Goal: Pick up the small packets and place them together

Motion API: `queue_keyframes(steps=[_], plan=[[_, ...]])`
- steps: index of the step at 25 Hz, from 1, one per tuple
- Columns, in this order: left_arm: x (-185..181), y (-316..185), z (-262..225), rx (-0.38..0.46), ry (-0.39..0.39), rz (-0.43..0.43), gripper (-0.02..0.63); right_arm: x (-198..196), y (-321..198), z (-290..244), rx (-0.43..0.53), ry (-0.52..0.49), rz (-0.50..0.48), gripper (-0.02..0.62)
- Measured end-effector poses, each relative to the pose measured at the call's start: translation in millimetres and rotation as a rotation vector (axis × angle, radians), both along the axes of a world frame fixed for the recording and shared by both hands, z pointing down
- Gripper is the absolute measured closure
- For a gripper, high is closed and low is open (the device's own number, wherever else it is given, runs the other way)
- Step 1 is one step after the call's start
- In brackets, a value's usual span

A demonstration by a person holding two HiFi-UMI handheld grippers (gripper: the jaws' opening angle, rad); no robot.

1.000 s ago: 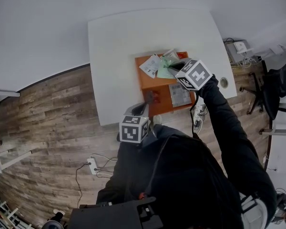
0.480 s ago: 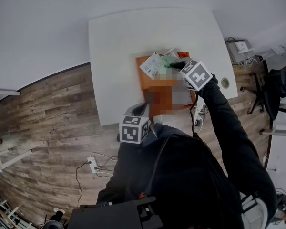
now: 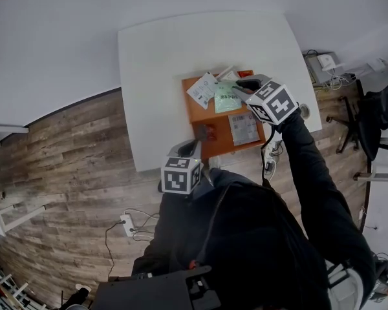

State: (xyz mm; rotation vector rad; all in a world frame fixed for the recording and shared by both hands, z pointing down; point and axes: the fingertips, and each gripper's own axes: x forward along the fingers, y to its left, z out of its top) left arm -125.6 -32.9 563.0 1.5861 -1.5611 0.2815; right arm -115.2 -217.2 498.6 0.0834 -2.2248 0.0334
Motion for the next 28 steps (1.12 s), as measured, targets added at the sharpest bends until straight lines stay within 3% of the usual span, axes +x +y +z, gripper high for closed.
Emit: queue_keyframes(steps=[6,14,18,23,28], plan=[[-5,-17,-23,0.062,-0.022,-0.003,0.606,7,-5,-46,-0.004,-0.183,0.086,0.529],[-13,-64,-99,0.252,-0.142,0.021,0.606,24,2,-95,0.017,-0.361,0.191,0.594],[-17,-87,-139,0.347,-0.197,0.024,0.606,30,5,-107,-0.004,-0.428,0.228,0.594],[-25,-110,-182,0.443,-0.233,-0.018,0.606,32,5,-136,-0.066,-0.561,0.314,0.595],[-26,-126,-217,0.515,-0.243,-0.053,0.606,29,4,-164,-0.047,-0.655,0.345,0.595]])
